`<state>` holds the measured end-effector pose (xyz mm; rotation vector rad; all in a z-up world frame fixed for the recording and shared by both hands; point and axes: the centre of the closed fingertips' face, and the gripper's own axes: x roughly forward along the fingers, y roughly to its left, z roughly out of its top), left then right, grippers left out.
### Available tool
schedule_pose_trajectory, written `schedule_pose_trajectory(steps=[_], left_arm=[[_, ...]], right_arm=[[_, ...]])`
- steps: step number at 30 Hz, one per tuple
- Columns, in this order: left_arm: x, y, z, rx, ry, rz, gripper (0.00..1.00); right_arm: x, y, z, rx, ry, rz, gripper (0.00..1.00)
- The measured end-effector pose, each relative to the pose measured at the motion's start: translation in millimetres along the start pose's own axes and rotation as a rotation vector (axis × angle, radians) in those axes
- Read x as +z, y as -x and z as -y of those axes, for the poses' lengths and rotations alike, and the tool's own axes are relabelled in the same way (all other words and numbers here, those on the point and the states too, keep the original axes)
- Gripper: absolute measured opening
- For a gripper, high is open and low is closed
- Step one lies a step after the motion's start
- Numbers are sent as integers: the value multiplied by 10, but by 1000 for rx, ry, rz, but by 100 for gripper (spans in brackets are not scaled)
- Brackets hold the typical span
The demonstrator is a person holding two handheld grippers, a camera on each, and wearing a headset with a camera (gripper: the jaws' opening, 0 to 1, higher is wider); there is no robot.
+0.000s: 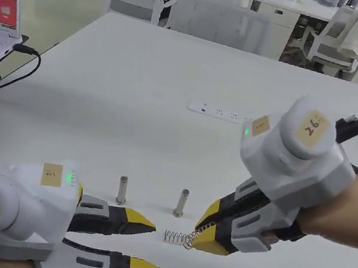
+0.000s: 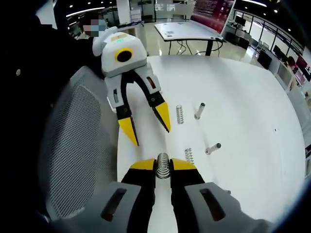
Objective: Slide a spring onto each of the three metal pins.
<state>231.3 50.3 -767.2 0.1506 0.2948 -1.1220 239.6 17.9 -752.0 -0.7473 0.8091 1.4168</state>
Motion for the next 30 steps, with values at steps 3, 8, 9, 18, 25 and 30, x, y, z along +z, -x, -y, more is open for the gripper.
schedule_pose_trajectory(steps=[3,8,9,18,25,30], left_arm=[[9,26,-32,14,14,12,30],[-16,73,-62,38,32,20,34],[-26,87,-72,47,35,21,35],[-72,208,-146,93,64,31,39],[-111,309,-209,135,75,34,42],[-102,367,-237,157,80,42,43]], right_arm=[[-40,43,50,-11,-4,-9,9],[-97,128,149,-34,-12,-22,9],[-110,148,180,-40,-14,-25,9],[-185,267,333,-76,-19,-52,9],[-279,372,493,-116,-14,-96,9],[-333,442,623,-143,-18,-119,9]])
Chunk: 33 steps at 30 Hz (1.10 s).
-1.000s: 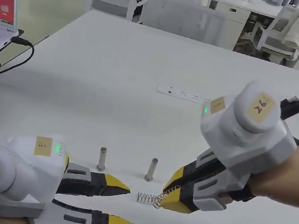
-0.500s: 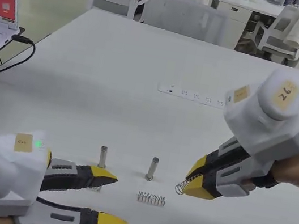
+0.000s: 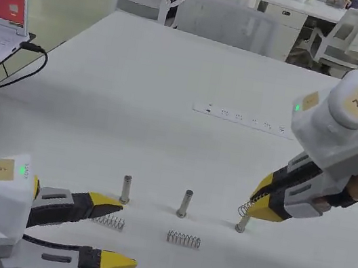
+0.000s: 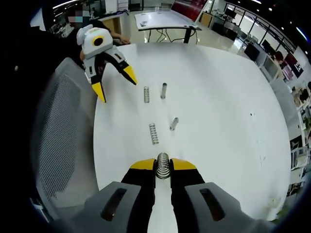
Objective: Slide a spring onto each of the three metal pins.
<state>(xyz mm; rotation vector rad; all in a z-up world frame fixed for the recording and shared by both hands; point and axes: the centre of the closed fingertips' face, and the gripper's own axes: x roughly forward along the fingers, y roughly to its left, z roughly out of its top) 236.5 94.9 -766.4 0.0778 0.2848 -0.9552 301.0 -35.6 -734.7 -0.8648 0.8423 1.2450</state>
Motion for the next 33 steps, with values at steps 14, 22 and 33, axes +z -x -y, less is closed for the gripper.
schedule_pose_trajectory(steps=[14,22,33], left_arm=[[-51,69,-8,40,17,4,45],[-77,87,-26,54,18,5,46],[-117,150,-118,89,26,6,53]], right_arm=[[-212,-42,331,-34,-11,-86,9],[-337,-154,425,-46,0,-153,9],[-361,-237,472,-32,-7,-174,9]])
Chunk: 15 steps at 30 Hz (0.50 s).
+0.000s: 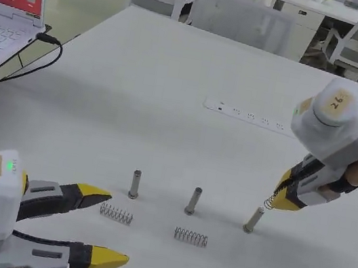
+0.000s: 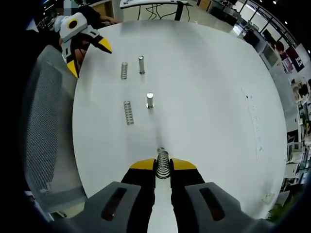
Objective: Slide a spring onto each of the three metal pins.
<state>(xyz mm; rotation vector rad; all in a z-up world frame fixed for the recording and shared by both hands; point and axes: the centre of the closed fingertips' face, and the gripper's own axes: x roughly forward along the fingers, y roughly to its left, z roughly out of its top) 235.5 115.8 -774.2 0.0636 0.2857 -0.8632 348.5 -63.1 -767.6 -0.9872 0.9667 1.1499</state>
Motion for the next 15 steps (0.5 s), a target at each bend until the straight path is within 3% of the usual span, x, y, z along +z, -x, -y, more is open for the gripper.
schedule_pose_trajectory(steps=[15], left_arm=[[-5,14,-96,46,14,13,74]], right_arm=[[-33,-20,29,0,5,-17,9]])
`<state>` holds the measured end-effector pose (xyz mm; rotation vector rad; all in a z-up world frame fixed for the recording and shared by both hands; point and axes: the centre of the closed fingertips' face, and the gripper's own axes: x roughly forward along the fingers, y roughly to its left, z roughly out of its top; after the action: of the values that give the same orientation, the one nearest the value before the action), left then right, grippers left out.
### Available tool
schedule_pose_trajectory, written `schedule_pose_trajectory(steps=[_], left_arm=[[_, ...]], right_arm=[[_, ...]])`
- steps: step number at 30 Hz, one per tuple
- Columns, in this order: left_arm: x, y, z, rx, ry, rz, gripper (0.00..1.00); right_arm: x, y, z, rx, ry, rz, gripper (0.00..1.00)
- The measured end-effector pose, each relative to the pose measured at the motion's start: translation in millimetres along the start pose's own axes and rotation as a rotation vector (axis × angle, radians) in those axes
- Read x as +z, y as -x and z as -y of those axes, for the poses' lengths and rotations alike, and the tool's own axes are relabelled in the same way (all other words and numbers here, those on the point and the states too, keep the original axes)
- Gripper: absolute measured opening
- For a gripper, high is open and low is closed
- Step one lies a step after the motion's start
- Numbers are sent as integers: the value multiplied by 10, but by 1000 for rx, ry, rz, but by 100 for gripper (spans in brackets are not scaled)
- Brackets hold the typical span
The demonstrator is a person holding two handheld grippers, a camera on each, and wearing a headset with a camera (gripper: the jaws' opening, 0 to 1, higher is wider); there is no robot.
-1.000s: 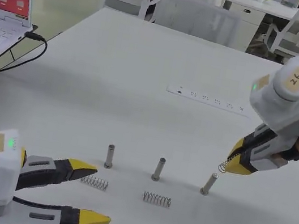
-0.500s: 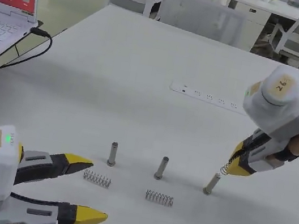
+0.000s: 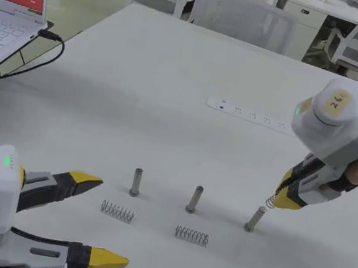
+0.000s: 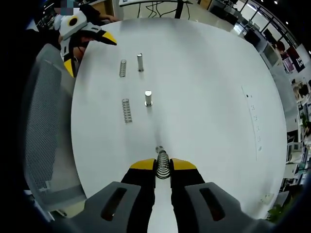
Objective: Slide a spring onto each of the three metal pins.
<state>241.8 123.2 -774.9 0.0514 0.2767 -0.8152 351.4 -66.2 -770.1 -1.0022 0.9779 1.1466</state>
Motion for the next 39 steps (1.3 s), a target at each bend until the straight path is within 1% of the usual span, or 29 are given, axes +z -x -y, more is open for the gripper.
schedule_pose_trajectory(steps=[8,15,17,24,39], left_arm=[[-3,-3,-11,7,12,9,87],[4,5,-18,12,14,19,92],[7,10,-30,18,12,22,94],[12,26,-36,22,15,27,95],[14,39,-40,24,22,29,93]], right_arm=[[-9,-61,-6,6,13,-23,9],[10,-104,-8,15,23,-38,9],[19,-113,-9,18,25,-39,9],[5,-167,-11,31,30,-58,9],[-26,-307,-17,57,23,-80,9]])
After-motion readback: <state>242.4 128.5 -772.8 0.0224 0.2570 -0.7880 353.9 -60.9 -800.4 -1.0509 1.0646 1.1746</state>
